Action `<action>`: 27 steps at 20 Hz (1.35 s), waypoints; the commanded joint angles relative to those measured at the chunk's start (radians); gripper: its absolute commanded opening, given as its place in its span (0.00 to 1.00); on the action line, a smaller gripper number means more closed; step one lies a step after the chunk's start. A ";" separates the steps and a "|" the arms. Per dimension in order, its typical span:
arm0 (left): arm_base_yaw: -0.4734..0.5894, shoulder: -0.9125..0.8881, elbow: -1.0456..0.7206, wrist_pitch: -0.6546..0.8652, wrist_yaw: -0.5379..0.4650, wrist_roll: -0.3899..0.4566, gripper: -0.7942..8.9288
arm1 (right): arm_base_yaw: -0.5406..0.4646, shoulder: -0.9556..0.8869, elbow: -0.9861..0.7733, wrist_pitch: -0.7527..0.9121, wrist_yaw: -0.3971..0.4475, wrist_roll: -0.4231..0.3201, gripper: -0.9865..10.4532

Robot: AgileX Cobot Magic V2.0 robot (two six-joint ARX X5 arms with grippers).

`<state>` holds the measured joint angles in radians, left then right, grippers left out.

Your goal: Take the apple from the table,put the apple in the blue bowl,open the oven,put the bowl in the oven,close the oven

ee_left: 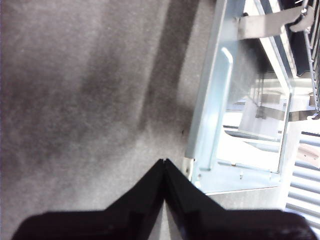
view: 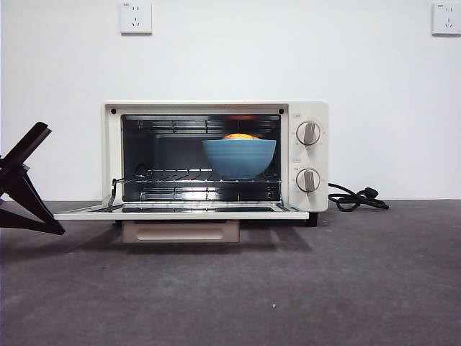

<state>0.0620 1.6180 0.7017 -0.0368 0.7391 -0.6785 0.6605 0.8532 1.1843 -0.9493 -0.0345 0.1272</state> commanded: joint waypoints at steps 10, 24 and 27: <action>-0.015 0.002 0.143 0.027 0.099 -0.039 0.07 | 0.000 -0.003 -0.007 0.006 -0.003 0.031 0.08; -0.016 0.002 0.351 0.040 0.035 -0.051 0.07 | 0.000 -0.003 -0.007 0.006 -0.003 0.039 0.08; -0.018 0.002 0.357 0.095 0.026 -0.055 0.07 | 0.000 -0.003 -0.007 0.003 -0.003 0.051 0.08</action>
<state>0.0490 1.6211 1.0599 0.0475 0.7681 -0.7341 0.6605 0.8532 1.1843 -0.9497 -0.0345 0.1627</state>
